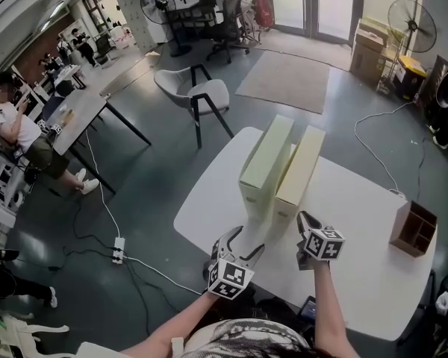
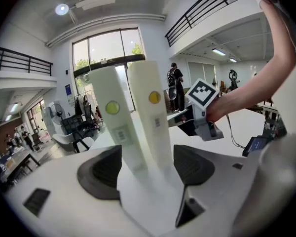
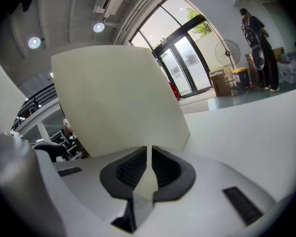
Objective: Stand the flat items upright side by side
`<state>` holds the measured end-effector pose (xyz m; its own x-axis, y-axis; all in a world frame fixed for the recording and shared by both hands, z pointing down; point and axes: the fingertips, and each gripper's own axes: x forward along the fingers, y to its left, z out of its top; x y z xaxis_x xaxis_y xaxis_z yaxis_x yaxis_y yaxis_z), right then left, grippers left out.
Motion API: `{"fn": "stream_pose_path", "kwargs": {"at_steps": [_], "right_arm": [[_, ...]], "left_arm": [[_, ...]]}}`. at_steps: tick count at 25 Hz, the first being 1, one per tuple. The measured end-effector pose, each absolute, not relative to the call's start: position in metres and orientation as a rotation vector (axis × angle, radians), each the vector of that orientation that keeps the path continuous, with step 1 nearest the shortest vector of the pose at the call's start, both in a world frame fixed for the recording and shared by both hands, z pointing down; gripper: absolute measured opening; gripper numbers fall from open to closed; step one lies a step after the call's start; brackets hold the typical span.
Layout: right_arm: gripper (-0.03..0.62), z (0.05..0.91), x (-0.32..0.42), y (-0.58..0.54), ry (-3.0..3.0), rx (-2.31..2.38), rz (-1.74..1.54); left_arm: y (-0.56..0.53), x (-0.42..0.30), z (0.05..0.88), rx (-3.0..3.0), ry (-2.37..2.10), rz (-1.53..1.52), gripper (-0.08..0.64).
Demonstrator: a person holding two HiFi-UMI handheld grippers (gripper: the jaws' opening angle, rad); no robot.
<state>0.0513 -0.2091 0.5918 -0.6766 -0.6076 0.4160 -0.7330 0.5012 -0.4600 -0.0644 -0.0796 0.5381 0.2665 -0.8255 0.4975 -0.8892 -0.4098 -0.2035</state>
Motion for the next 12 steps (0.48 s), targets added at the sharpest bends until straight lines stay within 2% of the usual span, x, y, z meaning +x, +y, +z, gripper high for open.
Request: {"fn": "stream_pose_path", "kwargs": {"at_steps": [6, 12], "right_arm": [[0.029, 0.618, 0.049, -0.203, -2.464, 1.161, 0.965], [0.023, 0.628, 0.046, -0.216, -2.418, 1.2, 0.974]], "left_arm": [[-0.096, -0.128, 0.563, 2.268, -1.683, 0.881, 0.325], [-0.128, -0.153, 0.562, 2.262, -1.682, 0.843, 0.325]]}}
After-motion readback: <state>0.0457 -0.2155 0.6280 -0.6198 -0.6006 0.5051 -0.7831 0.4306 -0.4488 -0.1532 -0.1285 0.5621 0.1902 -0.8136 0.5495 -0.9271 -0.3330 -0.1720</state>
